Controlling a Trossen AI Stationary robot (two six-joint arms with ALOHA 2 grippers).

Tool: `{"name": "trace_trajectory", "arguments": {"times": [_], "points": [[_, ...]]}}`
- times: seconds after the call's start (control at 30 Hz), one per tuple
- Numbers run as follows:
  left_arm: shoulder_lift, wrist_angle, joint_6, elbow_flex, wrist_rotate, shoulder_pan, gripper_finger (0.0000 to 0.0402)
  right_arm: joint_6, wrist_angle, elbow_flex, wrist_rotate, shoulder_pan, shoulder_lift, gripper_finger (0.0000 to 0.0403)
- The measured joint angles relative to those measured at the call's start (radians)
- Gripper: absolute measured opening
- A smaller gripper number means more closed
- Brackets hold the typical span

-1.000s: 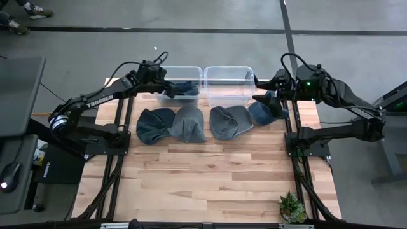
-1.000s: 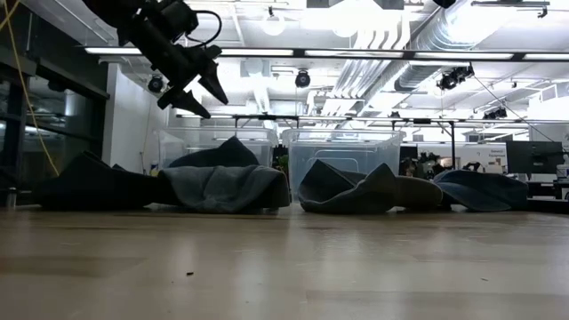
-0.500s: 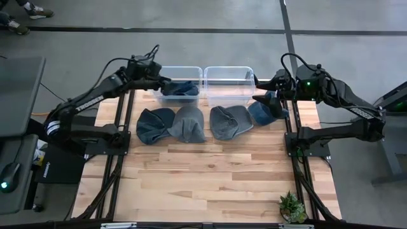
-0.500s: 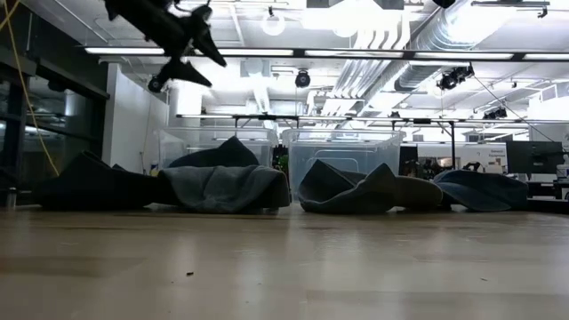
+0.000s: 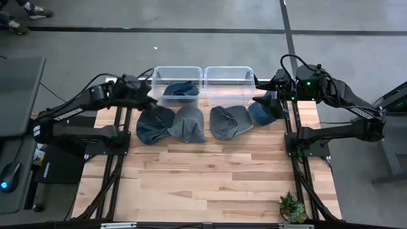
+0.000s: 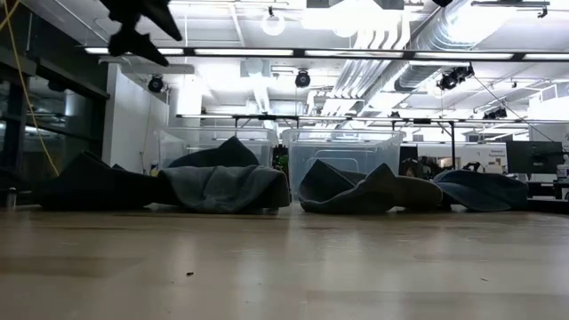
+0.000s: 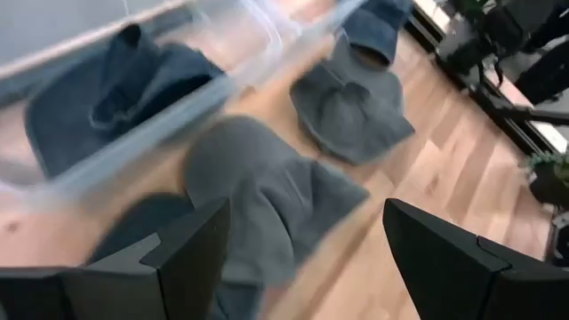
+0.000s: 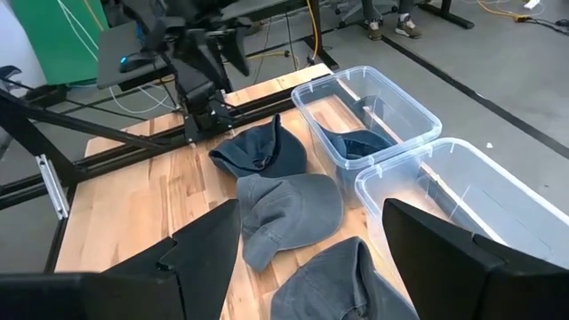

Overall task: Pick and place caps into container
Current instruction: Put the left blue cap into the left transparent container

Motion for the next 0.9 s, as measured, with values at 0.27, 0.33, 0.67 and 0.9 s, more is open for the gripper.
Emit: {"name": "trace_trajectory", "arguments": {"times": [0.27,0.33,0.67,0.9], "points": [[-0.012,-0.16,-0.198,0.0,-0.196,-0.283,0.0294,-0.022,0.0,0.0,-0.029,0.0,0.0,0.027],[0.001,-0.178,-0.244,-0.002,-0.228,-0.347,0.0294,-0.024,0.0,0.0,-0.037,0.0,0.0,0.027],[0.048,-0.24,-0.543,-0.152,-0.387,-0.585,0.0294,-0.044,-0.006,0.0,-0.063,0.0,-0.001,0.027],[0.107,-0.243,-0.662,-0.253,-0.446,-0.699,0.0294,-0.082,-0.016,0.0,-0.065,0.0,-0.001,0.027]]}}
